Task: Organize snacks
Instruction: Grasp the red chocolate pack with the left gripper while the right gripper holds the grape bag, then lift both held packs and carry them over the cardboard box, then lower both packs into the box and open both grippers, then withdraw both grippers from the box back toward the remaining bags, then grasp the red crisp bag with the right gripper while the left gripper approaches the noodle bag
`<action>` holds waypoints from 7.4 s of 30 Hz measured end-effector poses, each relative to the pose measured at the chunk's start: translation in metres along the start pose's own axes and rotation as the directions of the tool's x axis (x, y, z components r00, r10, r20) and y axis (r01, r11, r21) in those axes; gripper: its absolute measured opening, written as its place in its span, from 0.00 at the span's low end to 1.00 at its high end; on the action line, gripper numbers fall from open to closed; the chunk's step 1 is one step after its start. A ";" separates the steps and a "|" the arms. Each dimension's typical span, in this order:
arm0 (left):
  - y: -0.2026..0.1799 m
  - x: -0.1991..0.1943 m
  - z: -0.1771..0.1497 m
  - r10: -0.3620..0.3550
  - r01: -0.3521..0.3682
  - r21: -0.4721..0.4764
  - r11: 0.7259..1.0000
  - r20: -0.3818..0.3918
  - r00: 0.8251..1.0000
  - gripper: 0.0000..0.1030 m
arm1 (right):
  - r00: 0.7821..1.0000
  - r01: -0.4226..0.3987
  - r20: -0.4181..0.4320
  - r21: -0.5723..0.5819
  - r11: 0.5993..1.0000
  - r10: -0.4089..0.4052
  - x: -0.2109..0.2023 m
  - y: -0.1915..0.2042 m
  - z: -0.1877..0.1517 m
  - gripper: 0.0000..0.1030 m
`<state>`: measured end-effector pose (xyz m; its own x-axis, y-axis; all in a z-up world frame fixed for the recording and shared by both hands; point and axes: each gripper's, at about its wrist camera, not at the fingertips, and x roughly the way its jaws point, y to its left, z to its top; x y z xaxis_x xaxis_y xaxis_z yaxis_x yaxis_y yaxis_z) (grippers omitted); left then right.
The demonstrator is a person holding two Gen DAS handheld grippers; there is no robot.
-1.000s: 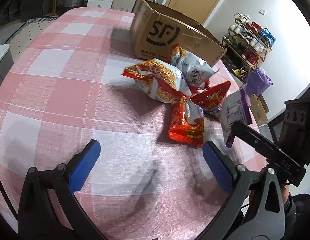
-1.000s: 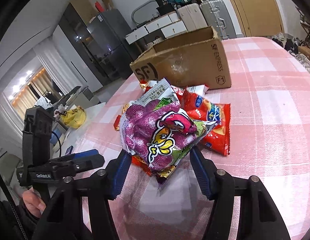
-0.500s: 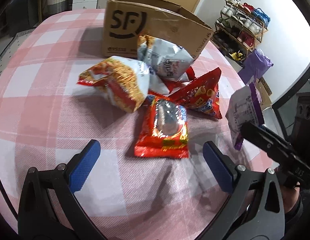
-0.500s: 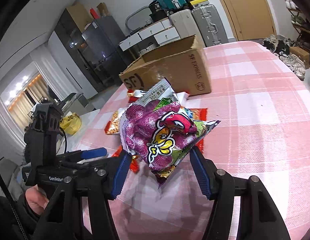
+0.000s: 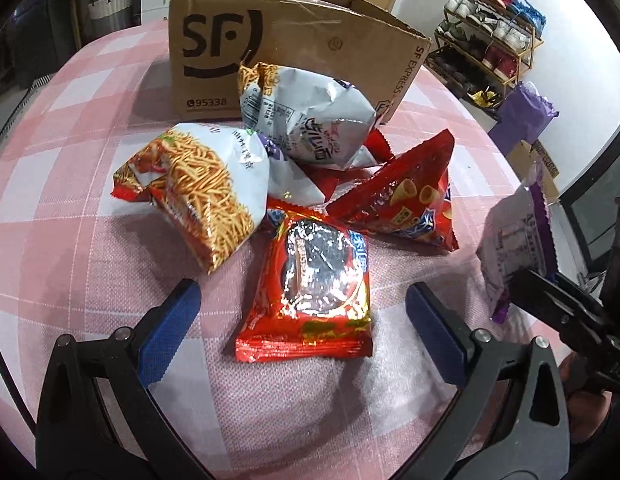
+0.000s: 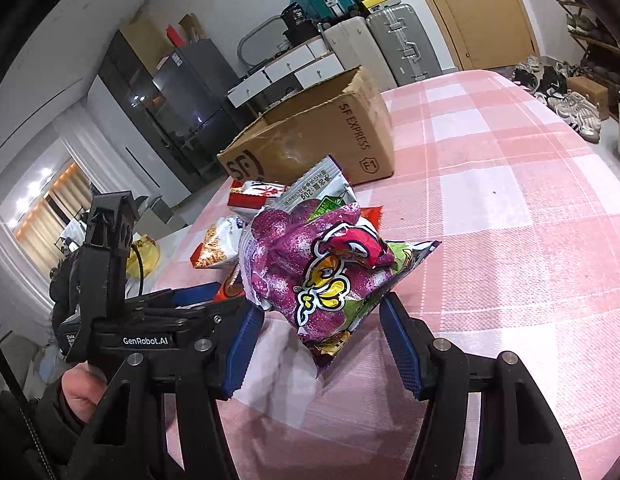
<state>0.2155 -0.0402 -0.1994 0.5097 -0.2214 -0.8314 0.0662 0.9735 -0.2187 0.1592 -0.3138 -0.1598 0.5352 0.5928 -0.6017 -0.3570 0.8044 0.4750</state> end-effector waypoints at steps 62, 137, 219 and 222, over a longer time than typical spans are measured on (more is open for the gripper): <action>0.048 -0.167 0.062 -0.049 0.040 0.037 0.999 0.278 0.959 0.42 | 0.996 -0.022 0.085 -0.199 0.980 0.040 -0.019 0.073 0.077 0.59; 0.023 -0.096 0.234 0.004 -0.020 0.076 0.997 0.203 0.979 0.72 | 0.984 0.128 0.163 -0.338 0.932 -0.076 0.028 0.067 0.236 0.89; 0.059 -0.039 0.026 0.024 -0.012 -0.086 0.996 0.143 0.989 0.98 | 0.990 0.112 -0.082 -0.055 0.992 -0.116 0.102 0.003 0.060 0.97; 0.061 -0.037 0.026 0.024 -0.012 -0.088 0.996 0.142 0.990 0.98 | 0.990 0.106 -0.084 -0.065 0.992 -0.111 0.103 0.003 0.059 0.91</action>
<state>0.2228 0.0286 -0.1690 0.6276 -0.1876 -0.7556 -0.0158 0.9673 -0.2533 0.2589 -0.2523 -0.1824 0.5053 0.5012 -0.7025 -0.3471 0.8633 0.3663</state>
